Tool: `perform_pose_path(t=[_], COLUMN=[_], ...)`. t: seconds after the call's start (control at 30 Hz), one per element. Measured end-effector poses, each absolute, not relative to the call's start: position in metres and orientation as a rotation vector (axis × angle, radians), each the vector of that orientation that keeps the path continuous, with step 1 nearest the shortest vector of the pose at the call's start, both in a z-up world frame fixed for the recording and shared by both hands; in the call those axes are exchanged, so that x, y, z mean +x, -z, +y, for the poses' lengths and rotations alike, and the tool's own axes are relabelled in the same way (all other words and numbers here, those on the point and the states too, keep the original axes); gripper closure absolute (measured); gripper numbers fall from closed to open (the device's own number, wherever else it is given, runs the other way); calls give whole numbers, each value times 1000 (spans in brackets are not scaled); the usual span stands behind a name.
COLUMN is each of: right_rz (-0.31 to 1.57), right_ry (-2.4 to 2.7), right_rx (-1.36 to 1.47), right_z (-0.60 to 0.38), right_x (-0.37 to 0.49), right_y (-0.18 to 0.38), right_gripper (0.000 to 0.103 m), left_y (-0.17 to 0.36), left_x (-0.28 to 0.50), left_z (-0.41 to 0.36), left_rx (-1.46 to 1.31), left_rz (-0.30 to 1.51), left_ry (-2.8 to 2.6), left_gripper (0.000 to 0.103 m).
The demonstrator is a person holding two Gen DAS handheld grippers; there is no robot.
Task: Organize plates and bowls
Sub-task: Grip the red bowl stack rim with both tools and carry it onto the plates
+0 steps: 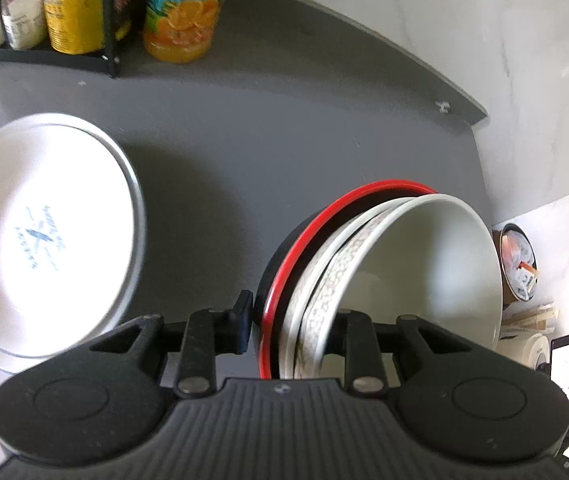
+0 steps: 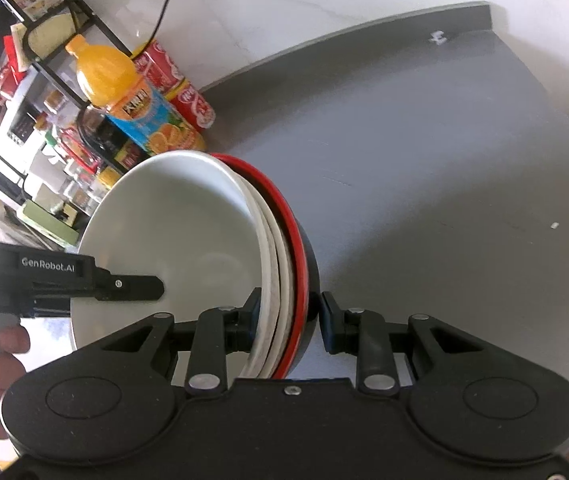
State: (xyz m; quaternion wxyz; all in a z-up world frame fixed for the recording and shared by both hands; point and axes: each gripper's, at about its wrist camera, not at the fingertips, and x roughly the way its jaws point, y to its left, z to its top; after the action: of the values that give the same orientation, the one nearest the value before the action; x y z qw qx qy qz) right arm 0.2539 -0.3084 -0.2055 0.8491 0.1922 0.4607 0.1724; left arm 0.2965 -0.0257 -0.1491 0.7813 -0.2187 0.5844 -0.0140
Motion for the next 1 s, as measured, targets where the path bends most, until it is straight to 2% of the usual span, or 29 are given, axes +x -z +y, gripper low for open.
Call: perform_pose_path(t=[1.0], right_rz=[977], right_ry=[-547], right_rx=[306], right_z=[-144], right_x=[277], right_y=[165], right_gripper=[75], left_y=[120], left_x=[253], left_z=[148], left_rx=[-602], left_rz=[1207], left_ry=[-131], left_gripper=[76])
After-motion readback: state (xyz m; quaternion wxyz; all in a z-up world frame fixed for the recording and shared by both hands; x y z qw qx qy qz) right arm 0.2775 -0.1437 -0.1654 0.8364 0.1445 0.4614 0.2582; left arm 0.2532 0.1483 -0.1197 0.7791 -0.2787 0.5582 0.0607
